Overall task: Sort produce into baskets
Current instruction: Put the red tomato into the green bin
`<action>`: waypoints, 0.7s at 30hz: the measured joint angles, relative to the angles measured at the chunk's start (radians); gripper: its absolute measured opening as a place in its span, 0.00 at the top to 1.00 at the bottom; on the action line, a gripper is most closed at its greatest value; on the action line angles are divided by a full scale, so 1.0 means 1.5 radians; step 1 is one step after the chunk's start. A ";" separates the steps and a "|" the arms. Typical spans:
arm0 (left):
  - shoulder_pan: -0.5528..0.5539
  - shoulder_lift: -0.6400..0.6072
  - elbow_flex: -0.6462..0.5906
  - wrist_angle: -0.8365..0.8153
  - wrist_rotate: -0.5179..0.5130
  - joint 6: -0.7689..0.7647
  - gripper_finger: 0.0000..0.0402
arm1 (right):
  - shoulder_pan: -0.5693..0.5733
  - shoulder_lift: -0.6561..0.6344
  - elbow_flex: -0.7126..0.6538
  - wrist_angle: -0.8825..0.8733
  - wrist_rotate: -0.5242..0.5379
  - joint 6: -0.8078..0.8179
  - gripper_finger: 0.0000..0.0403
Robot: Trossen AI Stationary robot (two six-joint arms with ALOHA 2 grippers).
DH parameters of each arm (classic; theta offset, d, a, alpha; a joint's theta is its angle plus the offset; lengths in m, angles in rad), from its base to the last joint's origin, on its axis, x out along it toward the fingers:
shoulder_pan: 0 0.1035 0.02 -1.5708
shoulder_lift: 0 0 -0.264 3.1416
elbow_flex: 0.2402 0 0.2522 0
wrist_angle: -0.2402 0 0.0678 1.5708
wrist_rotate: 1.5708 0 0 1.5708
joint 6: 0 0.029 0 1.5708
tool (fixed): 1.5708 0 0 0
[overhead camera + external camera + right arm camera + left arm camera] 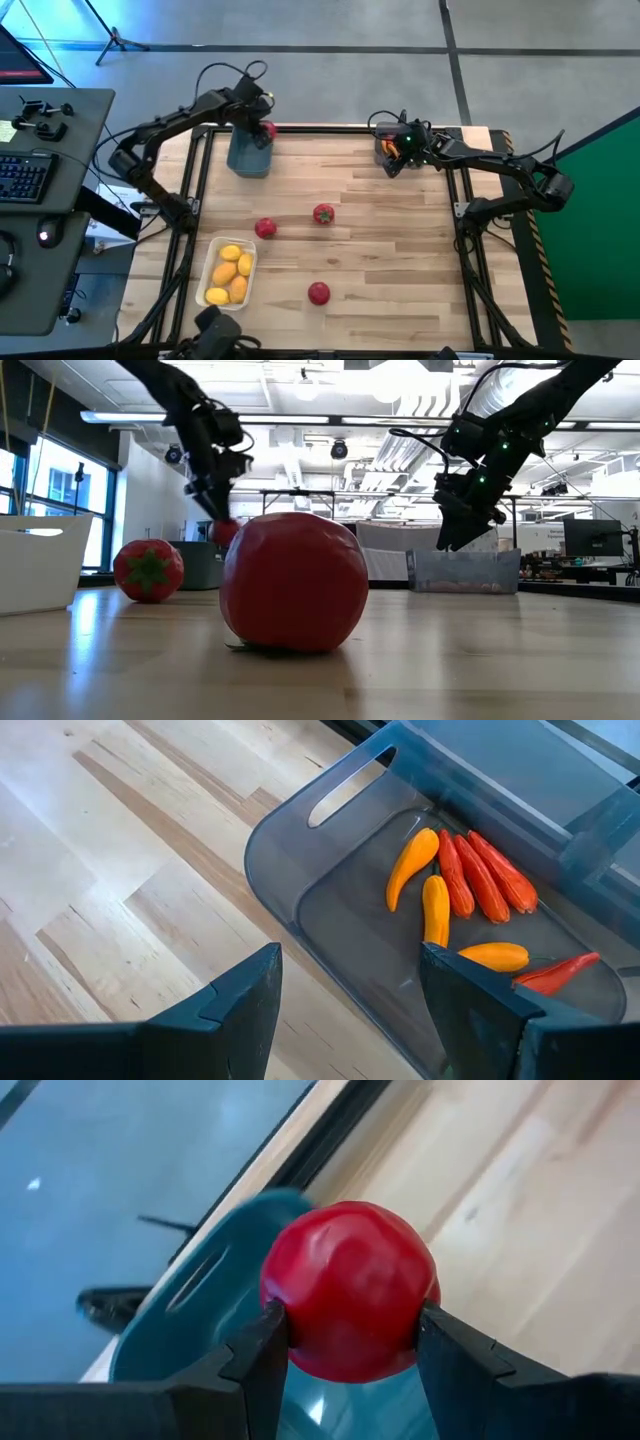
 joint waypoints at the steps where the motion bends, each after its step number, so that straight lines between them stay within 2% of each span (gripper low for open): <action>1: 0.006 -0.004 -0.013 0.010 -0.002 -0.004 0.58 | 0.000 0.000 0.000 0.000 0.000 0.000 0.44; 9: 0.038 0.013 -0.077 0.074 -0.003 -0.016 0.58 | 0.000 0.000 0.000 0.001 0.000 0.000 0.44; 21: 0.042 0.075 -0.079 0.115 0.010 -0.014 0.58 | 0.000 0.000 0.000 0.003 0.000 0.008 0.44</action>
